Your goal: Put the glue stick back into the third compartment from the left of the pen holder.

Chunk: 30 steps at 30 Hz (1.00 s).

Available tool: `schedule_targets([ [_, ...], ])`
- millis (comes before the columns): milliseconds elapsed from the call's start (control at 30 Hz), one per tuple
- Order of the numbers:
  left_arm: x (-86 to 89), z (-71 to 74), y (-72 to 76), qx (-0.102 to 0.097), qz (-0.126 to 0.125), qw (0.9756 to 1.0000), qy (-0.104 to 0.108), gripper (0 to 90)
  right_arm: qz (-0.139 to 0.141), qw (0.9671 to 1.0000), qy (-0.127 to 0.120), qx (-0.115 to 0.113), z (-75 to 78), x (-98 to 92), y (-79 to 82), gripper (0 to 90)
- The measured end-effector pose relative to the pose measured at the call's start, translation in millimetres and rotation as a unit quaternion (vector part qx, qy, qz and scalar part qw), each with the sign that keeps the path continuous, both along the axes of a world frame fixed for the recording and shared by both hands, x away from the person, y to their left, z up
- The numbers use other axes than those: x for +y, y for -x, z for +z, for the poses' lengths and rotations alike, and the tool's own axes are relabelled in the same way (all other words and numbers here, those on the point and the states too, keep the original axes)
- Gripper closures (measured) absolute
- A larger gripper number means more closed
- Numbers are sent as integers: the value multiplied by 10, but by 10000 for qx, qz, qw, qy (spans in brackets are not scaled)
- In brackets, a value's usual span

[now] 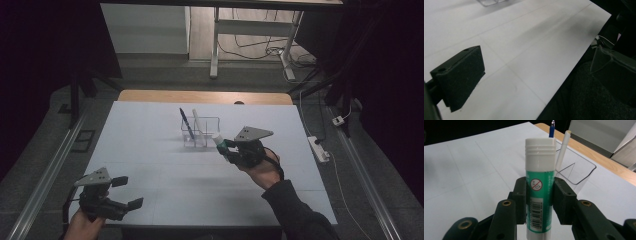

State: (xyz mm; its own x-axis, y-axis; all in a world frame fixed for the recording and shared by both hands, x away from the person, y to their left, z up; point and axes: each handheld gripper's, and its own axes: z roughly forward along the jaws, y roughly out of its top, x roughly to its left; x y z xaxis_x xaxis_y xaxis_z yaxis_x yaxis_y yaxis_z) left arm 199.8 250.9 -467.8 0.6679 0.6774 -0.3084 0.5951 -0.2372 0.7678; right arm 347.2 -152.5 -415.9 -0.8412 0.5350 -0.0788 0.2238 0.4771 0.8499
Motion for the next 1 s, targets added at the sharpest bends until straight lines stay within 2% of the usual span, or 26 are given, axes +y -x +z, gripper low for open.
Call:
schedule_targets([
  [133,80,-29,80,23,155,9999,-27,0,-39,10000,-68,-2,12,23,-66,660],
  [400,131,-42,174,-34,418,9987,-297,0,-151,9998,-161,12,17,87,-194,660],
  [800,151,-42,180,-83,643,9966,-505,0,-370,9983,-433,80,50,152,-415,660],
  [1000,146,-49,170,-41,619,9968,-512,0,-456,9973,-567,61,90,187,-520,660],
])
